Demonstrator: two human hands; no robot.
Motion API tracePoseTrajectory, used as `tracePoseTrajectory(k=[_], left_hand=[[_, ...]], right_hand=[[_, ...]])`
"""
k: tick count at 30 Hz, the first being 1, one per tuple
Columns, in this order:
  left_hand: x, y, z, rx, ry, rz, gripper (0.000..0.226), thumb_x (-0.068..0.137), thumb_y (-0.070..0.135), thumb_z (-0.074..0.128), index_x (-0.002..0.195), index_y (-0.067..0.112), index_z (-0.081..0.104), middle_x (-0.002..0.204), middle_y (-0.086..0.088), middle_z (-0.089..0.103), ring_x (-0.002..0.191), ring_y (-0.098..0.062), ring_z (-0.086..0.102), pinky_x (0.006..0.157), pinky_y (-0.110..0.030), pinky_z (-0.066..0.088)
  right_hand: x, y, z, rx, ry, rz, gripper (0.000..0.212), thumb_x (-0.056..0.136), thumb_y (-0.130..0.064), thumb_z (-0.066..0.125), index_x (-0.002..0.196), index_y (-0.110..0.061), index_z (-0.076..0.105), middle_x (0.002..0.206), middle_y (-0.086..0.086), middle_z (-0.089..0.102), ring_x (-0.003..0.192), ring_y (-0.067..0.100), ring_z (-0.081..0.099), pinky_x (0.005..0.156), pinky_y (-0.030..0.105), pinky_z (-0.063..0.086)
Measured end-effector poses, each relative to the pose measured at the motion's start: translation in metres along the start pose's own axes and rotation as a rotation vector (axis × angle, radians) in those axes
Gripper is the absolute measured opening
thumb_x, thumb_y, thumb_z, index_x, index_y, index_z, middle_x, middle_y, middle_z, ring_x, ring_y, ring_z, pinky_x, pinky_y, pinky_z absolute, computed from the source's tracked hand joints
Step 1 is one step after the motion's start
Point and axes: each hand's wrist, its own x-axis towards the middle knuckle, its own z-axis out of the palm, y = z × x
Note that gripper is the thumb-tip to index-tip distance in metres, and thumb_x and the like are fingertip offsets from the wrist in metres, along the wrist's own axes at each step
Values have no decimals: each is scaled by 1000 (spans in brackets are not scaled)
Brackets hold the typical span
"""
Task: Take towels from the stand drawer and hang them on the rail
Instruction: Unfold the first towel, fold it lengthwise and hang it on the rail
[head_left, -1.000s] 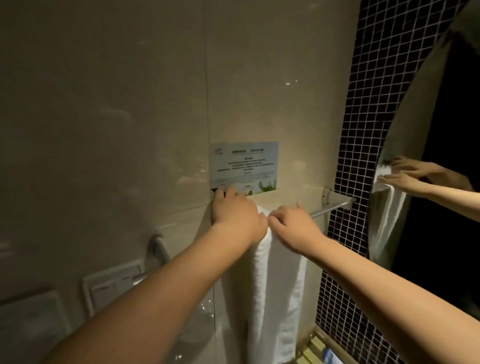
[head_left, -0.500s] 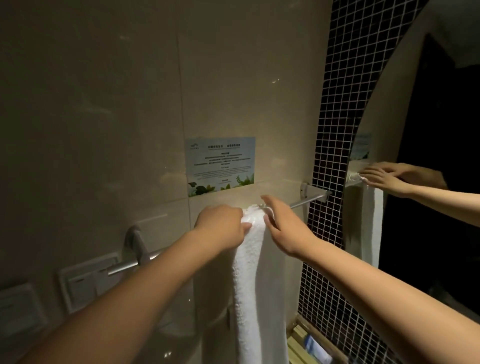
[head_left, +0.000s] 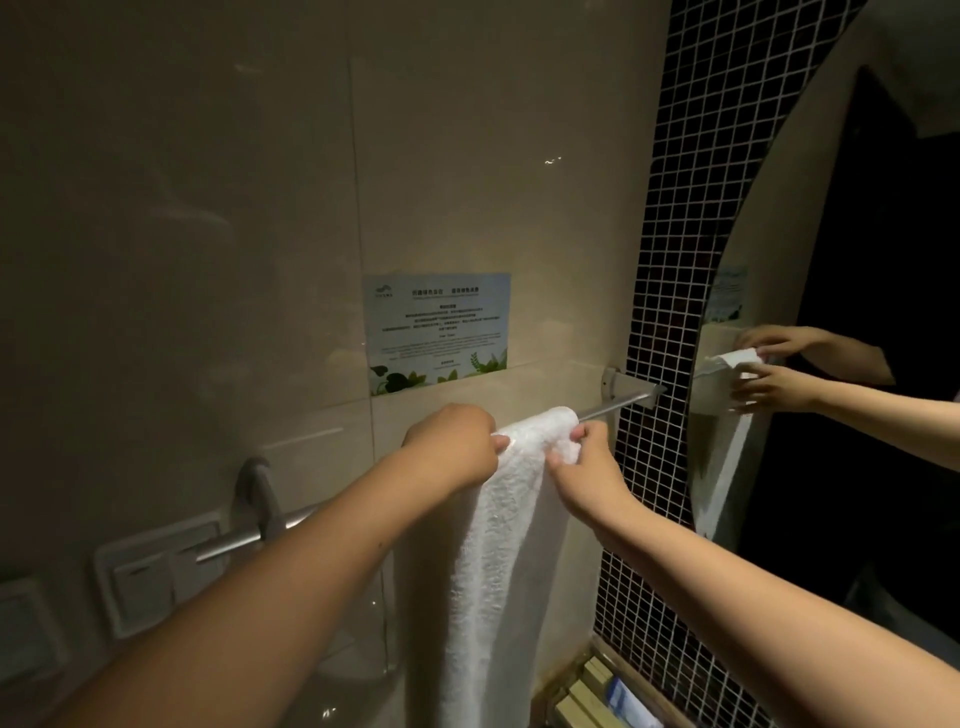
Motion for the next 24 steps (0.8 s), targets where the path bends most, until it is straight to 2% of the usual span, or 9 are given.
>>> tracePoseTrajectory(k=[3, 5, 8, 12, 15, 17, 18, 21, 24], left_hand=[[10, 3, -2, -38, 64, -94, 14, 98, 22, 61, 97, 18, 75, 90, -1, 66, 81, -20, 64, 77, -36, 58], [13, 5, -5, 13, 90, -114, 15, 93, 10, 61, 96, 17, 74, 94, 0, 68, 84, -21, 65, 78, -37, 59], [16, 15, -7, 195, 158, -31, 19, 94, 3, 56, 102, 15, 69, 99, -2, 65, 87, -23, 65, 65, -33, 50], [10, 37, -1, 225, 328, 140, 22, 106, 28, 46, 116, 17, 63, 112, -6, 63, 104, -29, 61, 69, -35, 37], [2, 51, 20, 334, 259, 233, 30, 105, 31, 50, 126, 14, 62, 125, -7, 56, 120, -27, 49, 82, -34, 40], [5, 52, 34, 362, 229, 217, 29, 104, 30, 51, 125, 12, 61, 122, -7, 58, 119, -27, 50, 88, -35, 41], [9, 51, 38, 354, 235, 202, 26, 104, 28, 51, 124, 13, 61, 120, -7, 60, 116, -26, 52, 86, -34, 40], [18, 49, 41, 310, 250, 206, 23, 105, 28, 49, 119, 14, 61, 118, -6, 63, 111, -26, 56, 78, -33, 32], [23, 56, 38, 338, 274, 236, 32, 108, 35, 39, 118, 17, 64, 116, -5, 65, 108, -26, 60, 75, -35, 29]], right_hand=[[11, -3, -3, -46, 124, -118, 20, 96, -15, 57, 114, -20, 49, 104, 3, 61, 90, 20, 60, 78, 34, 49], [20, -8, -6, -86, 175, -239, 21, 95, -12, 59, 115, -18, 59, 110, 2, 64, 99, 18, 61, 86, 31, 47], [38, -17, -14, -123, 182, -318, 22, 90, -11, 67, 110, -19, 68, 106, -3, 68, 99, 12, 62, 88, 24, 45], [65, -28, -22, -204, 167, -390, 18, 79, -8, 78, 93, -18, 72, 84, -8, 69, 80, 6, 61, 69, 4, 37], [82, -27, -18, -299, 141, -446, 19, 77, 0, 77, 86, -17, 74, 78, -8, 69, 72, 2, 61, 66, 5, 40], [93, -22, -15, -311, 144, -422, 22, 77, 5, 75, 86, -15, 76, 79, -7, 71, 69, -7, 61, 66, 0, 41], [98, -20, -15, -314, 152, -398, 20, 78, 3, 76, 86, -15, 77, 80, -5, 74, 70, -5, 63, 68, 1, 41], [110, -19, -19, -348, 185, -302, 13, 76, -3, 77, 77, -16, 78, 78, -4, 76, 75, 9, 66, 74, 15, 46], [124, -16, -21, -410, 212, -203, 17, 76, -4, 66, 66, -14, 75, 70, -1, 74, 74, 17, 70, 74, 28, 57]])
